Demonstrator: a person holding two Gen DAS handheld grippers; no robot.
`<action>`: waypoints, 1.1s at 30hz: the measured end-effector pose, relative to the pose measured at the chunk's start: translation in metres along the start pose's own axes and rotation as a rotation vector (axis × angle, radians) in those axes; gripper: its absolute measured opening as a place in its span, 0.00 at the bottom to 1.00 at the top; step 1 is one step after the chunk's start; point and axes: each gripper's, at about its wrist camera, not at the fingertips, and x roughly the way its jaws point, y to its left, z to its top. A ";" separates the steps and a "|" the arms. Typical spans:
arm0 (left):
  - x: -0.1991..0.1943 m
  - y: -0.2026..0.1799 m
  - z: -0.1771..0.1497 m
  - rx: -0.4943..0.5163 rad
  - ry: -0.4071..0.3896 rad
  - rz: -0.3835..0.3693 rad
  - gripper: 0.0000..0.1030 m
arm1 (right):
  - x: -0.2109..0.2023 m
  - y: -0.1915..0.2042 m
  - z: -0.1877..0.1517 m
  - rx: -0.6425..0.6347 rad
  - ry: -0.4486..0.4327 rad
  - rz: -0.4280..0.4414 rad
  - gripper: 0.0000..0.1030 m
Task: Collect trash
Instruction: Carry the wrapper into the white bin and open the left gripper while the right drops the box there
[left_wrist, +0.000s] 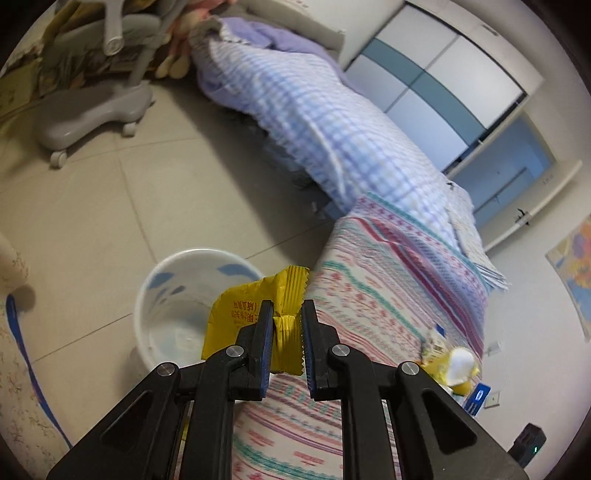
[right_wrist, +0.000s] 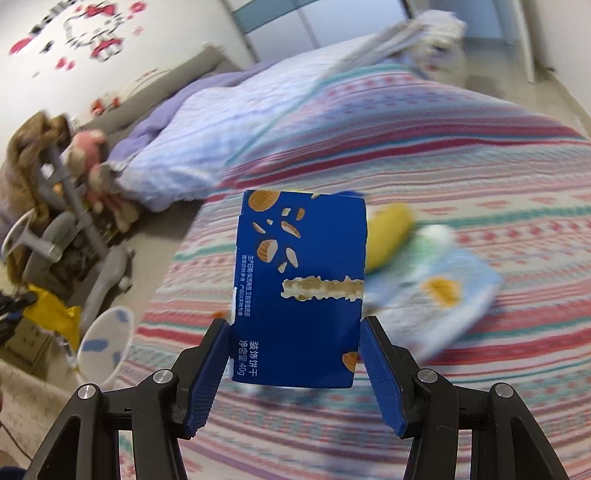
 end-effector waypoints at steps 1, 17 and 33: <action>0.004 0.006 0.003 -0.012 0.004 0.009 0.15 | 0.008 0.018 -0.002 -0.028 0.010 0.011 0.60; 0.045 0.058 0.027 -0.145 0.058 0.151 0.36 | 0.145 0.204 -0.037 -0.219 0.181 0.171 0.60; 0.013 0.054 0.023 -0.041 -0.053 0.293 0.43 | 0.245 0.288 -0.054 -0.393 0.311 0.129 0.71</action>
